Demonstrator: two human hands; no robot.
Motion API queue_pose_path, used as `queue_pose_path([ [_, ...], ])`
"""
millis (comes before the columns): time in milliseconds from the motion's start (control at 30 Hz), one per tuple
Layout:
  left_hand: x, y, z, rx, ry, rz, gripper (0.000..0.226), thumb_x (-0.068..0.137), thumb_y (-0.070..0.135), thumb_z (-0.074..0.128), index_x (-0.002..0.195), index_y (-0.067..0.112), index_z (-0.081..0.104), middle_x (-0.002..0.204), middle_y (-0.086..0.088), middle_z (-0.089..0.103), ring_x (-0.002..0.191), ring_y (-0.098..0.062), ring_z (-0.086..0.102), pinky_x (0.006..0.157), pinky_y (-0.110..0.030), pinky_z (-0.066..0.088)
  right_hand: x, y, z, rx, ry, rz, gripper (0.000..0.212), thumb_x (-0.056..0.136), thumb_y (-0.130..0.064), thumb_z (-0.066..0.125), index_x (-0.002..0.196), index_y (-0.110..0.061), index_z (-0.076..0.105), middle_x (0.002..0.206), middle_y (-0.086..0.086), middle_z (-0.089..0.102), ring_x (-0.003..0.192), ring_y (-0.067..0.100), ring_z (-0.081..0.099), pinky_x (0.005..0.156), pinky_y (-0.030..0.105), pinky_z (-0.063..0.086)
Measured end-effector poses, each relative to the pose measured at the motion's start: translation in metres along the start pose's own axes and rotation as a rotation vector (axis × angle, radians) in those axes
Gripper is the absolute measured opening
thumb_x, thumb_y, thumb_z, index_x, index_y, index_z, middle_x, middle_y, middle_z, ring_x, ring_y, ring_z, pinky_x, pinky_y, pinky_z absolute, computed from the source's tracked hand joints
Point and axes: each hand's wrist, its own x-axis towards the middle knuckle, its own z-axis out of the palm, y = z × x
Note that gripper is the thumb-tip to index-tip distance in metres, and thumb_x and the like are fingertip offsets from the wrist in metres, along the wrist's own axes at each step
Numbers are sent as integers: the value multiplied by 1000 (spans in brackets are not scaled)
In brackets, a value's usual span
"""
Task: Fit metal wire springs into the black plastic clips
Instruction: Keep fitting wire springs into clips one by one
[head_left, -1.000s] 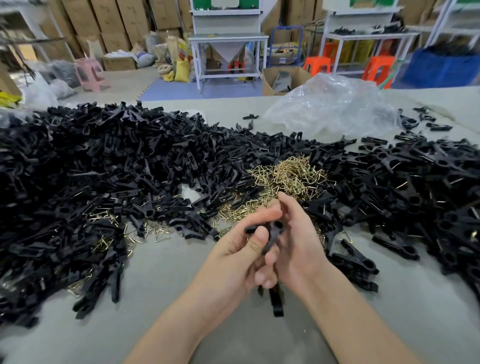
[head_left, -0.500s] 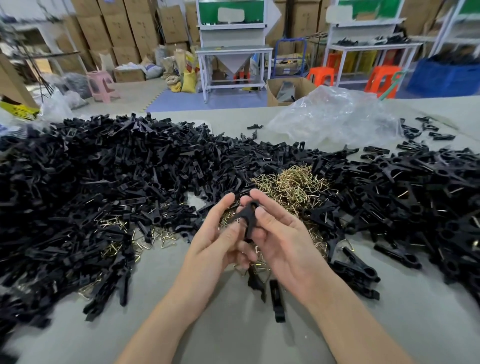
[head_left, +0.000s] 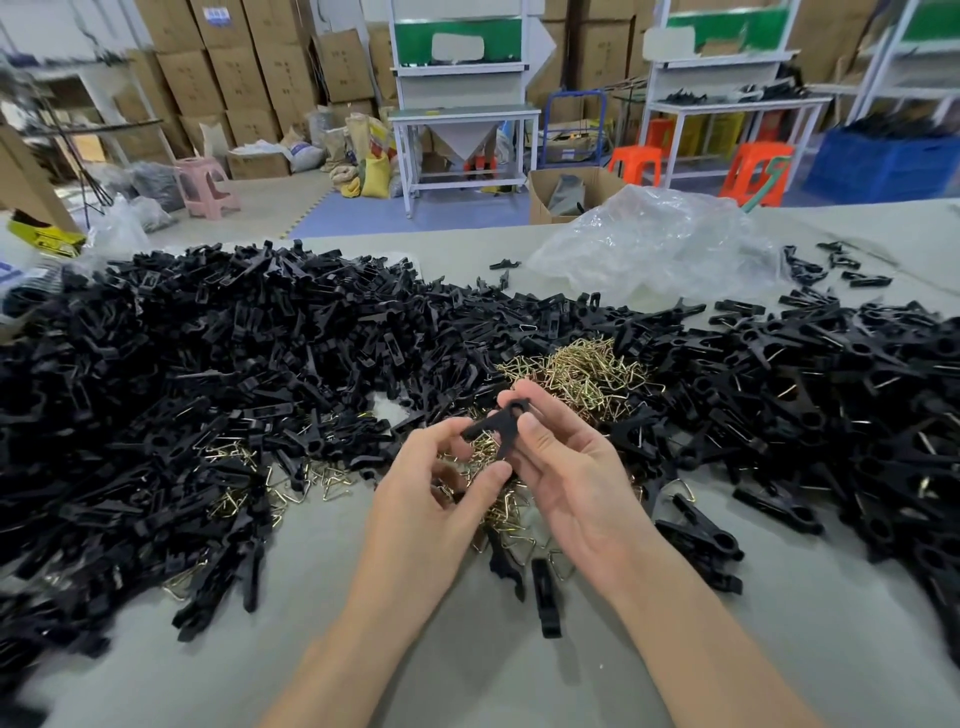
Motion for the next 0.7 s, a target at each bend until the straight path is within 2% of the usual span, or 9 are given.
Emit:
queue_pose_path([
  [100, 0, -4, 0, 97, 14, 60, 38, 80, 61, 65, 114, 53, 51, 107, 22, 57, 91, -7, 61, 71, -11, 44, 0, 0, 0, -33, -1, -13, 33, 76, -1, 69, 105, -13, 80, 110, 12, 75, 98, 20, 73, 87, 28, 60],
  [233, 1, -6, 1, 102, 22, 46, 41, 84, 66, 61, 120, 49, 51, 107, 23, 59, 93, -4, 60, 71, -10, 44, -3, -1, -1, -102, 19, -37, 34, 76, -7, 73, 109, -13, 78, 110, 11, 75, 106, 25, 72, 94, 33, 59],
  [300, 0, -6, -1, 53, -4, 21, 40, 88, 64, 57, 124, 48, 51, 104, 22, 62, 90, -3, 61, 71, -14, 47, -3, -7, -2, -80, 82, -45, 35, 76, -8, 74, 111, -9, 75, 107, 15, 74, 101, 27, 73, 88, 33, 61],
  [400, -1, -5, -3, 8, -12, -4, 23, 95, 58, 44, 116, 55, 51, 98, 21, 66, 81, -7, 62, 66, -15, 48, 0, -48, -5, 198, 166, -112, 28, 84, -2, 72, 112, 1, 67, 103, 19, 74, 90, 26, 75, 81, 30, 63],
  [467, -1, -6, -3, -23, 18, -21, 22, 100, 52, 36, 109, 53, 56, 95, 17, 68, 82, -9, 63, 68, -14, 47, 4, -96, -9, 430, 185, -244, 29, 91, -9, 70, 116, 4, 63, 109, 21, 74, 101, 24, 74, 84, 28, 62],
  [533, -1, -8, -3, -54, 42, -49, 26, 104, 44, 34, 99, 46, 60, 93, 13, 68, 88, -8, 63, 73, -19, 47, 7, -141, -9, 555, 222, -353, 44, 93, -26, 71, 120, 6, 58, 109, 25, 74, 107, 24, 73, 81, 27, 62],
  [633, 1, -8, -3, -23, 57, -87, 35, 108, 31, 35, 84, 38, 59, 87, 11, 68, 87, -7, 62, 73, -19, 44, 5, -165, -4, 513, 204, -354, 58, 93, -41, 67, 124, 7, 54, 113, 24, 73, 103, 24, 75, 77, 27, 63],
  [700, 1, -8, -3, -20, 71, -125, 40, 107, 28, 34, 78, 36, 60, 84, 12, 68, 85, -6, 61, 69, -14, 42, 2, -149, 2, 377, 167, -298, 54, 98, -40, 62, 130, 2, 55, 118, 15, 74, 104, 21, 74, 79, 27, 62],
])
